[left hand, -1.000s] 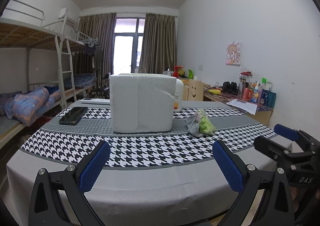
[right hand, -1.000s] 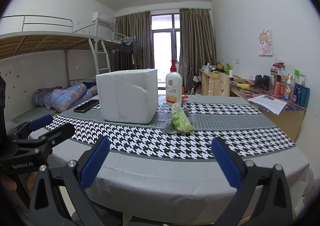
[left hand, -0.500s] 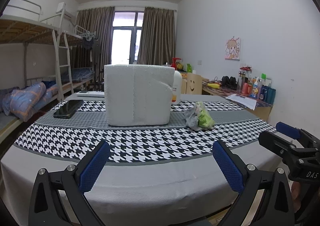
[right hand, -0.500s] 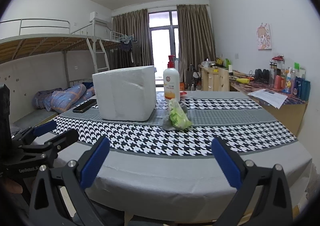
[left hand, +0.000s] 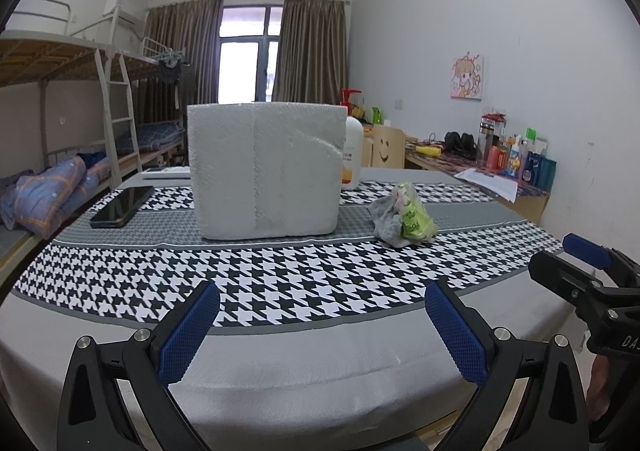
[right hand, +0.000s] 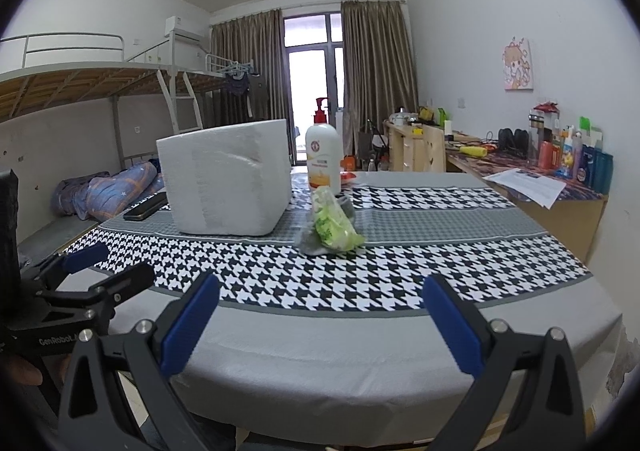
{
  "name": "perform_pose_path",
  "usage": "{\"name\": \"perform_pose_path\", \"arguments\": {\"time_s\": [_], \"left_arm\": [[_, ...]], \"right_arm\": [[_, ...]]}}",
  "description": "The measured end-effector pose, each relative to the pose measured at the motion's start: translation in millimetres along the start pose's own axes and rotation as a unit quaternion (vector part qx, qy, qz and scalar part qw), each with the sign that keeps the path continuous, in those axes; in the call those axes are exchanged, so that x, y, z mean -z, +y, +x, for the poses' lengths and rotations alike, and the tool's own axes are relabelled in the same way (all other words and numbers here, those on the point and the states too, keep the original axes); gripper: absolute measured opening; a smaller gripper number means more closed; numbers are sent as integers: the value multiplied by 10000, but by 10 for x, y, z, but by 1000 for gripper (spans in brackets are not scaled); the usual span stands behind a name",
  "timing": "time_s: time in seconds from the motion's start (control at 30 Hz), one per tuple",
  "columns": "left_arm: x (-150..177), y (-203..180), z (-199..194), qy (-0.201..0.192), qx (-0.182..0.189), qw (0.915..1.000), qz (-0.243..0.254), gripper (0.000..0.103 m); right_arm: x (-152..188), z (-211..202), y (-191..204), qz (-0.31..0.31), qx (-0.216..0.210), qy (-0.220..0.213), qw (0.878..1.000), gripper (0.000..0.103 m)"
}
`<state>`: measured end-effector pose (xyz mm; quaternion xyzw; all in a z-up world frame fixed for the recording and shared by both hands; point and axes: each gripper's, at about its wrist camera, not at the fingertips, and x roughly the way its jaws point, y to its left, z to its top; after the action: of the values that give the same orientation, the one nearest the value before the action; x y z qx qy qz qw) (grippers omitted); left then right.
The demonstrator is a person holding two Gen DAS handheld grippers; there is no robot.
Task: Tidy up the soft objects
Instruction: 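Move the right gripper toward the clear plastic bag beside the grey cloth, then lower the open right gripper around the clear plastic bag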
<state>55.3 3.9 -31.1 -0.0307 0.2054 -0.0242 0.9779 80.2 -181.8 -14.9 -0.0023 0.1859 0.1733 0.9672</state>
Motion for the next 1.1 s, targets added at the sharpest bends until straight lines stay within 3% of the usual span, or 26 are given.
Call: {"name": "perform_pose_path", "arguments": {"time_s": [1.1], "left_arm": [[-424,-67,684,548,-31,9984,112,102]], "right_arm": [[-328,512,-296,239,183,346,9989,102]]}}
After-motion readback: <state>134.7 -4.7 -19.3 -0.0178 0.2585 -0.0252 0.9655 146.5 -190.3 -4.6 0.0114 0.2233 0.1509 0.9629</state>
